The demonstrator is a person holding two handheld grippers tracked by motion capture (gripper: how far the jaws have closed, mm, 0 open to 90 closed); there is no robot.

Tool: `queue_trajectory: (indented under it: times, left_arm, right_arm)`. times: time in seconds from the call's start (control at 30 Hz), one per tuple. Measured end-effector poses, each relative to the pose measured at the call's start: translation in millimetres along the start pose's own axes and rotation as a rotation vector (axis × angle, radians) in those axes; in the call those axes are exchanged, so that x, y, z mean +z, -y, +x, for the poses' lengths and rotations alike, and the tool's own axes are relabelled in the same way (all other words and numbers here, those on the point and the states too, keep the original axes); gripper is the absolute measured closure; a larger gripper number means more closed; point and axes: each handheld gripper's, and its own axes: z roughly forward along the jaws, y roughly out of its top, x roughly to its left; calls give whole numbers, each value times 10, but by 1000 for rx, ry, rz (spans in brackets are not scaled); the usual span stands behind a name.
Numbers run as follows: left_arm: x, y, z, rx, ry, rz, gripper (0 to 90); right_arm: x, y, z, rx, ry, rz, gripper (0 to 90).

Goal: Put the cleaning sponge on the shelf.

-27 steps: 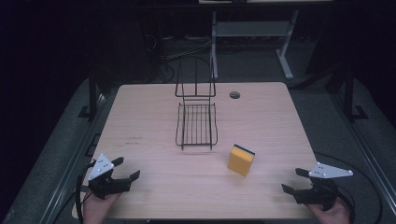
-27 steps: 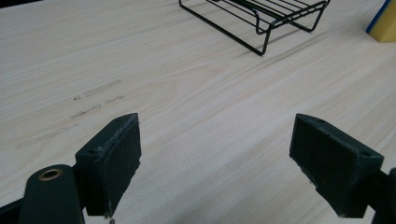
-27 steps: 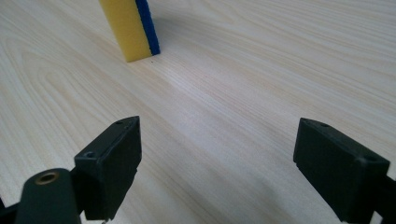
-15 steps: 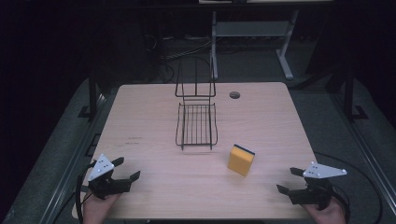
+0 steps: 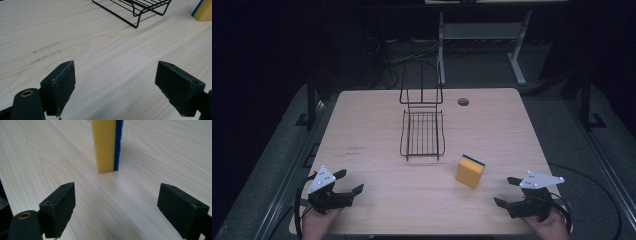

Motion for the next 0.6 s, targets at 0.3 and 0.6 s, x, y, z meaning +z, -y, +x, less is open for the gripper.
queue_trajectory:
  times: [0.3, 0.6]
  left_arm:
    - [-37, 8, -44, 15, -7, -3, 159]
    - [-78, 10, -39, 16, -15, -12, 159]
  right_arm:
    - [139, -205, 52, -53, -27, 18, 146]
    - [257, -453, 82, -96, -37, 32, 149]
